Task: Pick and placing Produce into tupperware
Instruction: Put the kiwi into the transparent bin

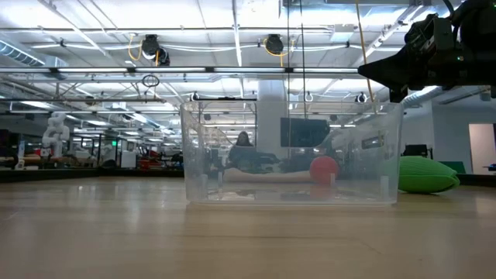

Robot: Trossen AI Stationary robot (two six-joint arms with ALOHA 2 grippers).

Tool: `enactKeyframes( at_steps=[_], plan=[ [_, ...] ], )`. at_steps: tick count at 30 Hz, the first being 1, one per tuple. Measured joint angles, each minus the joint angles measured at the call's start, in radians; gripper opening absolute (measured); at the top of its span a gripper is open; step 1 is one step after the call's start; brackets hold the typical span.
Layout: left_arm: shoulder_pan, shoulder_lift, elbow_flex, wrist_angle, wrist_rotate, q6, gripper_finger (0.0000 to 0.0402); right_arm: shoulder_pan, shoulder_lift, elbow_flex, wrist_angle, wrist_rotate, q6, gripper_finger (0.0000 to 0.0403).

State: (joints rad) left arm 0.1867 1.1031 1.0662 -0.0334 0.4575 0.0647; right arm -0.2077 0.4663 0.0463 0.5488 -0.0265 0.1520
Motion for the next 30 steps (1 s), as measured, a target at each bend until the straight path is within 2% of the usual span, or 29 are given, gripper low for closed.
enactKeyframes(
  at_steps=[19, 30],
  plan=[
    [-0.009, 0.117, 0.000, 0.080, 0.085, -0.036, 0.0240, 0.000, 0.000, 0.000, 0.000, 0.000, 0.000, 0.0000],
    [-0.026, 0.185, 0.001, 0.086, 0.086, -0.064, 0.0237, 0.000, 0.000, 0.000, 0.000, 0.000, 0.000, 0.0000]
  ],
)
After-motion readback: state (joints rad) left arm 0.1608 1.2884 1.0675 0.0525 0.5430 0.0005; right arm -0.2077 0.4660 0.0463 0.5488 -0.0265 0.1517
